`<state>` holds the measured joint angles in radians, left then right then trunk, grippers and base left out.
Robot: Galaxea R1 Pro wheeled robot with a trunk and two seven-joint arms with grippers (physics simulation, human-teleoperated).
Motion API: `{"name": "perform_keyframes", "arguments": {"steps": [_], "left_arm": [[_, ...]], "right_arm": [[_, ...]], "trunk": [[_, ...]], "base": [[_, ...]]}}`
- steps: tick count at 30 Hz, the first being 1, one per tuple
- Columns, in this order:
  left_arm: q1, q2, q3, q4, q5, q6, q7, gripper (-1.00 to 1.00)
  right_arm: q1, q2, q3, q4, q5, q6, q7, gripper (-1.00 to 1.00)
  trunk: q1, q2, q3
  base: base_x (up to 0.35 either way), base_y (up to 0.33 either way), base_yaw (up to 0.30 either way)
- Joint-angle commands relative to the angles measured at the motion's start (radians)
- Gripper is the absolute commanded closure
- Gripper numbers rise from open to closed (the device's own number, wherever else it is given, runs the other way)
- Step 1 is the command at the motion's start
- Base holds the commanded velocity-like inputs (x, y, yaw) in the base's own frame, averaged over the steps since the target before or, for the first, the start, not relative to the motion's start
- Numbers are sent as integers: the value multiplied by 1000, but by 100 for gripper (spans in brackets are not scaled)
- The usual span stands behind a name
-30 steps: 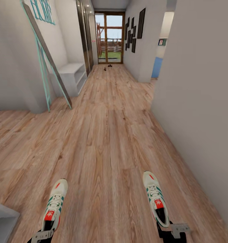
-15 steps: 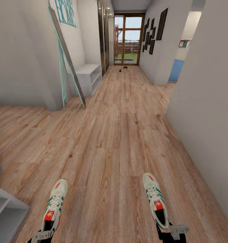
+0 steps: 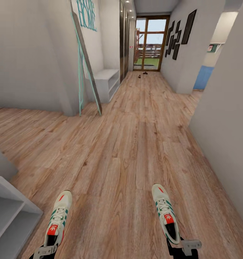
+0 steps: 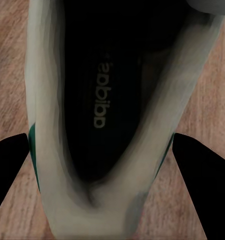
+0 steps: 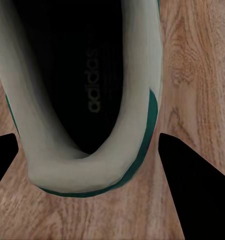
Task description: Pick up the two gym shoes and the two sandals from the corridor floor and place them onto the hallstand (shoe rack) in the corridor, making sure they are on the rack and not on the floor. Arrange them so the two gym shoes are next to each other and the two sandals are next to each other.
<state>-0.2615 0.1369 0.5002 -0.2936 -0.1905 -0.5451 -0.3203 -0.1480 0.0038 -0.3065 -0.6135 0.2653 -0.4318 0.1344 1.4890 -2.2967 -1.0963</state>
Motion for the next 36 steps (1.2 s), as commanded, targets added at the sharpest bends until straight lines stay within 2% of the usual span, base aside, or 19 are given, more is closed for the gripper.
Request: {"name": "perform_keyframes", "arguments": {"steps": [1, 10, 25, 36], "left_arm": [[-1, 0, 9, 1, -9, -4, -4, 100], [-1, 0, 9, 1, -9, -4, -3, 100], [-1, -1, 8, 1, -10, -4, -4, 100], [-1, -2, 8, 1, -10, -4, -4, 100]], "right_arm": [[-1, 1, -6, 0, 3, -4, 9, 100], [-1, 1, -6, 0, 3, -3, 9, 100], [-1, 1, -6, 1, 3, -2, 8, 100], [-1, 1, -6, 1, 3, -2, 8, 100]], "trunk": [[0, 0, -1], [0, 0, 0], [0, 0, 11], [0, 0, 20]], "base": [[0, 0, 18], [0, 0, 25], [0, -7, 225], [0, -233, 244]]}}
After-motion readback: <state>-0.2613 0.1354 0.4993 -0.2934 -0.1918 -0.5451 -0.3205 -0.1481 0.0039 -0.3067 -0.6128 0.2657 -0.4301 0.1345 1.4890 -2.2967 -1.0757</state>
